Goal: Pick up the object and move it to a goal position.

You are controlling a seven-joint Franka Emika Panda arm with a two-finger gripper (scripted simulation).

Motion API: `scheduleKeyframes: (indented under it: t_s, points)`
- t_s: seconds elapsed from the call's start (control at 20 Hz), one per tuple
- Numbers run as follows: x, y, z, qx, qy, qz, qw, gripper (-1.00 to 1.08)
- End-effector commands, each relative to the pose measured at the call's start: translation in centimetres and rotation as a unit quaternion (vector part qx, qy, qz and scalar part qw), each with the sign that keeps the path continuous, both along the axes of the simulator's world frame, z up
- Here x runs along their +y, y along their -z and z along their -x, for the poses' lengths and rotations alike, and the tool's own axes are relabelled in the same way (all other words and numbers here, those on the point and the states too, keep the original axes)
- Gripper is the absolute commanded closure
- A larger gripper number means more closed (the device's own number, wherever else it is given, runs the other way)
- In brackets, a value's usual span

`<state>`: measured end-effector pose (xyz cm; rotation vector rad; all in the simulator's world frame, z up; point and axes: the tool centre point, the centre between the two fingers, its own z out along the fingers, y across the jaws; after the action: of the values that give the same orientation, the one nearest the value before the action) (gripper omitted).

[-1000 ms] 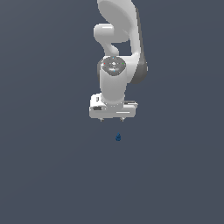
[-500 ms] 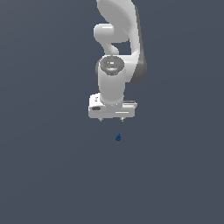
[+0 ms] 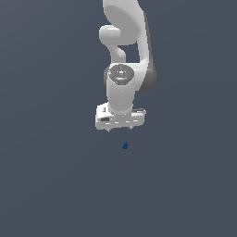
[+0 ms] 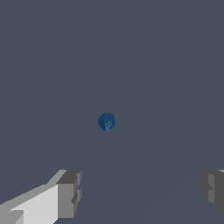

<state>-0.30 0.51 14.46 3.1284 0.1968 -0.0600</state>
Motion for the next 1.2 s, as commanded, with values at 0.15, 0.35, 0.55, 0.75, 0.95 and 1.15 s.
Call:
scheduleKeyframes:
  t_s: [0.15,0.35,0.55,0.75,0.95,1.15]
  points:
    - [0.9,1.6,-0.7,-0.005,-0.062,-0.001,0.9981,-0.92]
    - [1.7,3.0,-1.3,-0.010,-0.116,-0.003,0.9932,-0.92]
    - [2.4,4.1,-1.7,-0.013,-0.156,-0.006,0.9876,-0.92]
    - [2.8,4.8,-1.9,-0.016,-0.183,-0.007,0.9830,-0.92]
    - [3.1,5.2,-2.0,-0.017,-0.196,-0.008,0.9804,-0.92]
    - [3.1,5.2,-2.0,-0.017,-0.195,-0.008,0.9806,-0.92]
